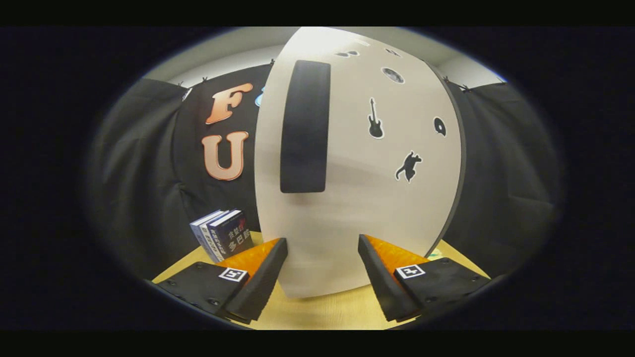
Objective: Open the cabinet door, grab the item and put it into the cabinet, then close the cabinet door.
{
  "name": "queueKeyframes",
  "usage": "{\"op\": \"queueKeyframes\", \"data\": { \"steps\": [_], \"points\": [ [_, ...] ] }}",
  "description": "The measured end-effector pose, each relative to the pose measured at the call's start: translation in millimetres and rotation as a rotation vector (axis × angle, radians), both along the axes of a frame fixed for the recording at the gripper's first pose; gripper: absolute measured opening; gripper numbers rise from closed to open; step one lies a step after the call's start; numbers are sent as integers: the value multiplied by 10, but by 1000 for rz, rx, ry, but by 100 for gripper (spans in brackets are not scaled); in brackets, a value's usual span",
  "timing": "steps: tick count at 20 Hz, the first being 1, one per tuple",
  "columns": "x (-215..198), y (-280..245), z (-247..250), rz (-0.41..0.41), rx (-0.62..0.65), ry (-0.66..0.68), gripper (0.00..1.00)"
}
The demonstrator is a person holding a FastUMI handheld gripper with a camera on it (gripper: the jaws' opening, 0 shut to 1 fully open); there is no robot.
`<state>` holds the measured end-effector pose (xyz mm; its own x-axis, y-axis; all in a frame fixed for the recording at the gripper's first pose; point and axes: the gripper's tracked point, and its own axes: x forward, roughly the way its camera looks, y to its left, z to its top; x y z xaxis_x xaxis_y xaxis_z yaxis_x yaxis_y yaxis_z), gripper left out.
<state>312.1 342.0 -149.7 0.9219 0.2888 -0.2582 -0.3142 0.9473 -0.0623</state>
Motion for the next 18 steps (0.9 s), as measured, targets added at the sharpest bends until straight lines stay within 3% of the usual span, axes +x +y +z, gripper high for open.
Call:
{"op": "queueKeyframes", "data": {
  "steps": [7, 18],
  "points": [
    [148, 59, -11, -83, 40, 13, 94],
    [-821, -598, 702, -228, 78, -40, 95]
  ]
}}
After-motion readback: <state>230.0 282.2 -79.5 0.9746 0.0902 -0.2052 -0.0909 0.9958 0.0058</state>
